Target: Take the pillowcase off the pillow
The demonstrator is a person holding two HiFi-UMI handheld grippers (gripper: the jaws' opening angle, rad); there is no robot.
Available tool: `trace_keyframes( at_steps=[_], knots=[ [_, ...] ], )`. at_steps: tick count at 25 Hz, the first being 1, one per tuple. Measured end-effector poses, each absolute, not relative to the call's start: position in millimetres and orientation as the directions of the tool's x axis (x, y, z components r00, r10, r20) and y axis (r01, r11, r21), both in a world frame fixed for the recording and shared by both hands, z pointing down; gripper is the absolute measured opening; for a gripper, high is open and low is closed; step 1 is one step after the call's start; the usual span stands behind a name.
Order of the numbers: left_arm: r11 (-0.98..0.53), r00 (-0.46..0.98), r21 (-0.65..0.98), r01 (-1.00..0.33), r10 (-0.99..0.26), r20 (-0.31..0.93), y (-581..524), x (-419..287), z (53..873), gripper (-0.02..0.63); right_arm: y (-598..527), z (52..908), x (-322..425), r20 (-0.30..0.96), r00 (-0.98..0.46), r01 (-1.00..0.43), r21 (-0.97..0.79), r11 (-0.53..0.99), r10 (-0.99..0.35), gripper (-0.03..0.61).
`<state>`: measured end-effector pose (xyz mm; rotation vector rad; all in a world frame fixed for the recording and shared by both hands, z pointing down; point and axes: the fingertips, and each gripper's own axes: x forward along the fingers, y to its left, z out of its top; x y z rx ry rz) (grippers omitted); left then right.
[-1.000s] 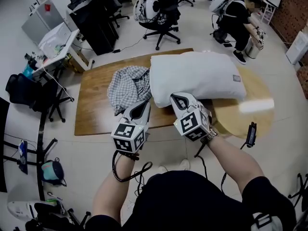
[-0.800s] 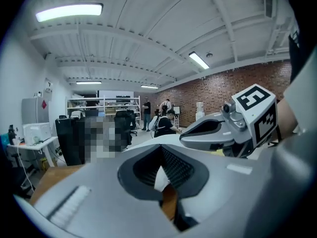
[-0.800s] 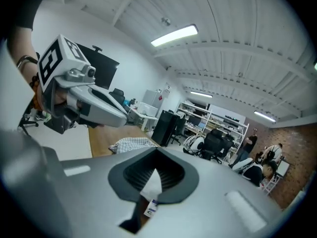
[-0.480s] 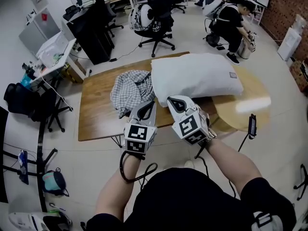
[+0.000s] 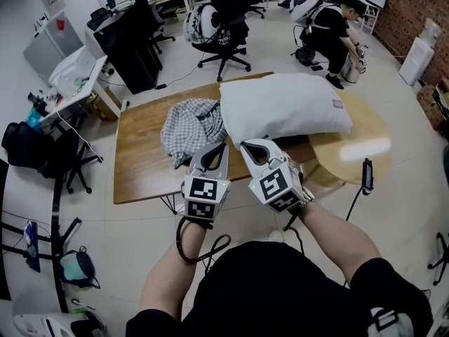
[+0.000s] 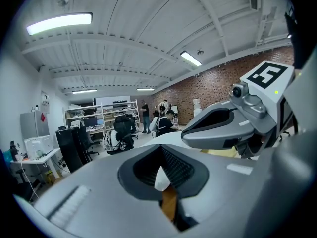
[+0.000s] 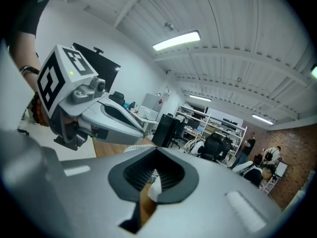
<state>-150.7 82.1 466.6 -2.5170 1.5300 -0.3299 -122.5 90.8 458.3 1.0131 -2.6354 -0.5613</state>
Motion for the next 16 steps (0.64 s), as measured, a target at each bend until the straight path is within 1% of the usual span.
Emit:
trace_keyframes(
  at_steps=[6,16],
  knots=[
    [-0.459,0.451,-0.267,-0.848,-0.888,0.094,86.3,-155.9,466.3,0.005,96.6,451.5,-128.1,0.082,-0.716,-0.598,0.441,0.67,-0.693,0.0],
    [-0.461,0.452,-0.271,-0.845,-0.886,0.101,87.2,-159.4,469.5,0.005,97.6,452.5,-130.4,0.085,-0.709,-0.604,0.441,0.664,-0.701,0.0]
  ],
)
